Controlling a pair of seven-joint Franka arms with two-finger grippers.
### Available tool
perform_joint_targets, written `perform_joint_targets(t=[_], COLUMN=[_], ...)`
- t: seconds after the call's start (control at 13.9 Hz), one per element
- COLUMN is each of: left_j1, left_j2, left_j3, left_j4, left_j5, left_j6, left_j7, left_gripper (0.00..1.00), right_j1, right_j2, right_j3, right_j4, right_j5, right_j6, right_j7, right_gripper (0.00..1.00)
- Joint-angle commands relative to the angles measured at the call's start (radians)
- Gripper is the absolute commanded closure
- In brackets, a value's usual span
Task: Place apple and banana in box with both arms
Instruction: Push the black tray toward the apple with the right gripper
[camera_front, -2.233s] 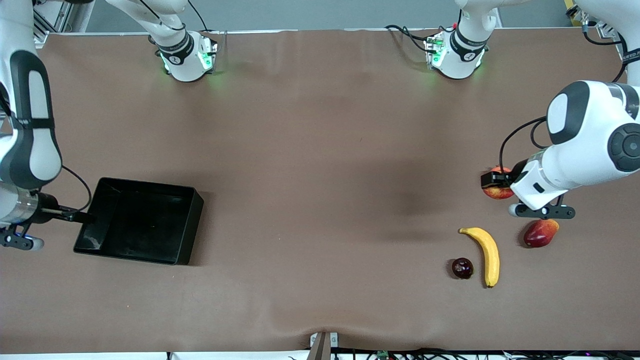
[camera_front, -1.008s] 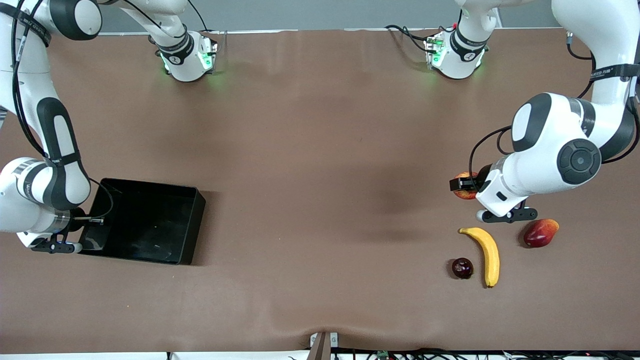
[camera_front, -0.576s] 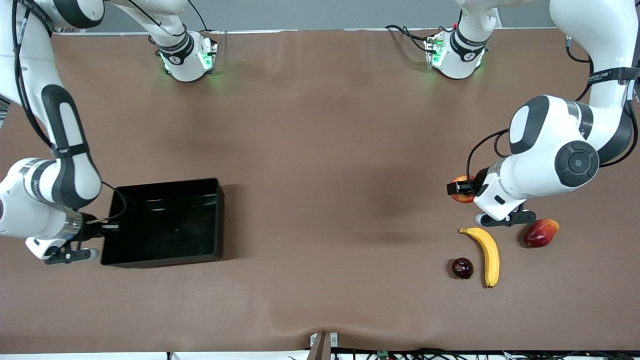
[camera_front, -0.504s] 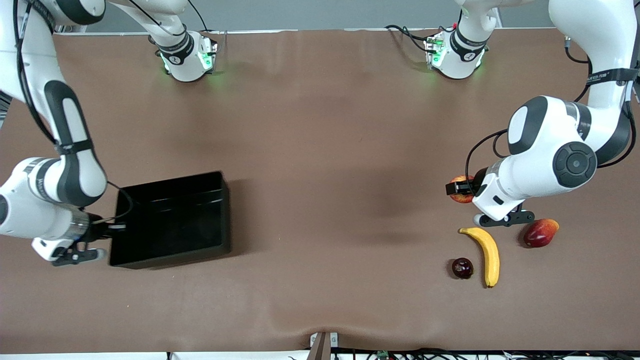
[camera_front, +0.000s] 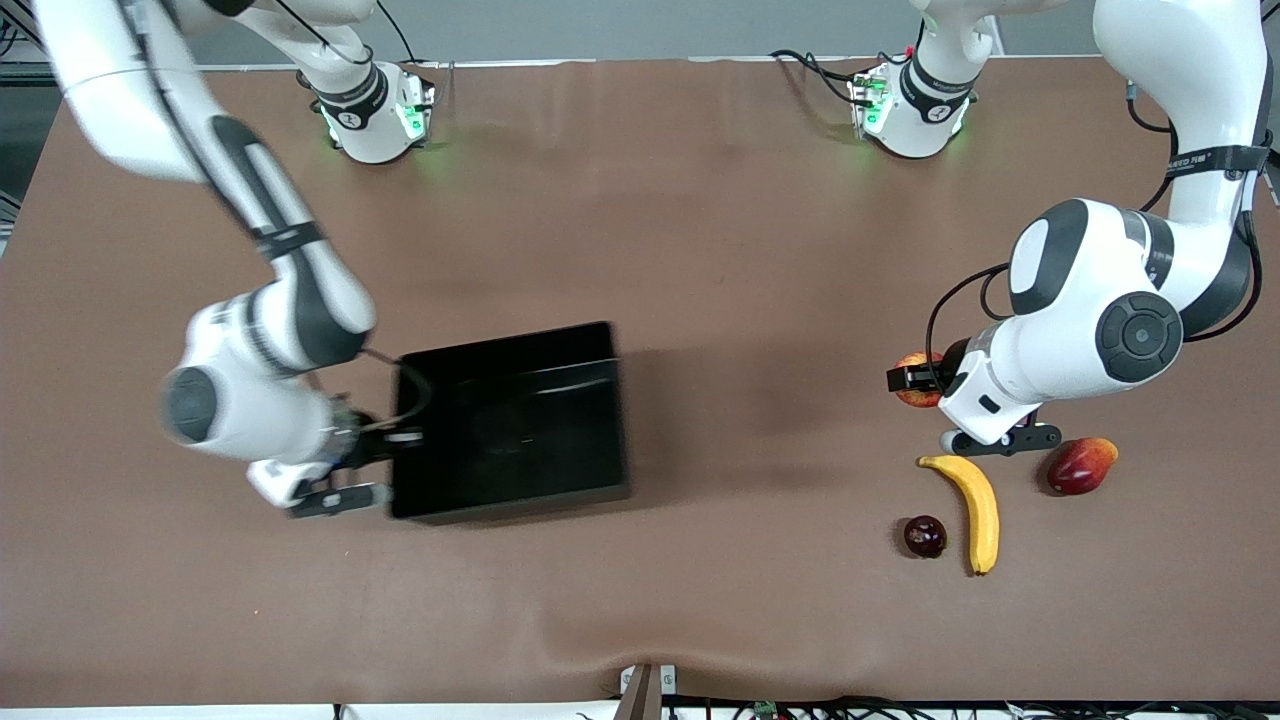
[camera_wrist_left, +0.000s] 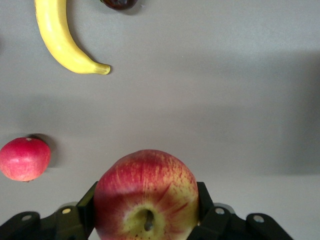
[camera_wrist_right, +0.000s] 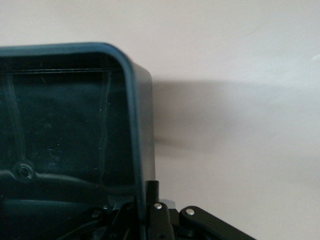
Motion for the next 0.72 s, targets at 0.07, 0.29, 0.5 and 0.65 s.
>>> perform_joint_targets(t=[0.07, 0.29, 0.5, 0.65], left_j1=[-0.013, -0.047, -0.053, -0.055], left_j2=[-0.006, -0.003, -0.005, -0.005], left_j3=[-0.002, -0.008, -0.011, -0.023], left_j4=[0.054, 0.056, 0.056, 0.056], left_j5=[-0.017, -0.015, -0.057, -0.087], left_j6=[-0.038, -0.039, -0.039, -0.039], left_j7=[-0.055, -0.179, -0.231, -0.283], left_gripper=[1.00, 1.00, 1.00, 1.00], right_j1=[0.169, 0.269, 0.355, 0.389], right_j2=[0.018, 0.037, 0.068, 0.081], right_j3=[-0.005, -0.009, -0.028, -0.049], right_j4=[0.020, 0.012, 0.009, 0.009], right_j5=[0.005, -0.006, -0.042, -0.078], right_j6=[-0.006, 0.006, 0.015, 0.049], right_j7=[0.282, 0.378, 0.496, 0.549], right_gripper=[1.00, 1.00, 1.00, 1.00])
